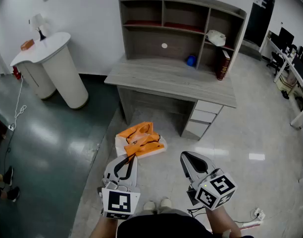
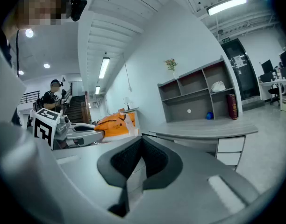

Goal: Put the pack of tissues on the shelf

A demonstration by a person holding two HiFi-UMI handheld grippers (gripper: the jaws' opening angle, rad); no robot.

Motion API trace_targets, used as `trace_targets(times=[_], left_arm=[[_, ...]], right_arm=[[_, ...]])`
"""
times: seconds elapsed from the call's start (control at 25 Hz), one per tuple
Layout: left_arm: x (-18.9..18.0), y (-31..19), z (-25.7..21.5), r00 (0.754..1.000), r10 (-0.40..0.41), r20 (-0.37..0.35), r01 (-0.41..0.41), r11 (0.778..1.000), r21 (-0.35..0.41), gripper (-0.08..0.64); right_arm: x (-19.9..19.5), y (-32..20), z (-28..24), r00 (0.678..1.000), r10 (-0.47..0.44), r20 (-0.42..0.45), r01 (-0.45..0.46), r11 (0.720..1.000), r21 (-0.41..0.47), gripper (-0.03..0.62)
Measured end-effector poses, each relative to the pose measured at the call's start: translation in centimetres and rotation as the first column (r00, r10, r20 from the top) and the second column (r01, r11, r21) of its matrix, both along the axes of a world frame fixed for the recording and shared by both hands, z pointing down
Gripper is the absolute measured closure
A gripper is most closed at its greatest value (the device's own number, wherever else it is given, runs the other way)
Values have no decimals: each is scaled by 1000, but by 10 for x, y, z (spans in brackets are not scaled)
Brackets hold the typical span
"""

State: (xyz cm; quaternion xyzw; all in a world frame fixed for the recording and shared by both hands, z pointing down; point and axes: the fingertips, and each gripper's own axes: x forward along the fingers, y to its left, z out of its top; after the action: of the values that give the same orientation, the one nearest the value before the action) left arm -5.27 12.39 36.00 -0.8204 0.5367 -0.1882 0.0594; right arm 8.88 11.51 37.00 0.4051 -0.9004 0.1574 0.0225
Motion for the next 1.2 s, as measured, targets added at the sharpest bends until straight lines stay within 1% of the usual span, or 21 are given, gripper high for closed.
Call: trace_targets(times=[0.12,0.28,0.48,0.64,0.8,0.88,1.0,1.08,1.2], left_arm=[[-1,0,1,1000,-23,21,23,1000,-20,555],[2,-1,3,999,-43,-5,43,999,-26,555],[5,-4,10,999,-44,31,46,998,-37,555],[20,-10,12,999,-43,-3,43,998,-35,555],[19,-12,17,999,-48,-20,48,999,-19,555],[24,-17,15,998,-58,-34,58,998,-7,555],[40,-25,12,997,-75,-24,75,997,-13,555],[43,-30,11,996,-88,-14,88,996,-22,555],[41,-39,7,996,-84,-11,84,996,4,555]], right_arm=[[2,0,0,1000,-4,-5,4,1000,2,592],[5,-2,2,1000,-6,3,6,1000,6,592],[8,-7,5,1000,-16,20,16,1000,-1,592],[18,-12,7,999,-18,50,18,1000,-10,592],[16,-14,10,999,-33,14,33,999,10,592],[21,-21,12,999,-40,8,40,999,13,592],[37,-31,13,998,-59,17,59,998,0,592],[39,-37,13,998,-66,22,66,998,1,592],[37,-47,9,997,-64,36,64,998,7,592]])
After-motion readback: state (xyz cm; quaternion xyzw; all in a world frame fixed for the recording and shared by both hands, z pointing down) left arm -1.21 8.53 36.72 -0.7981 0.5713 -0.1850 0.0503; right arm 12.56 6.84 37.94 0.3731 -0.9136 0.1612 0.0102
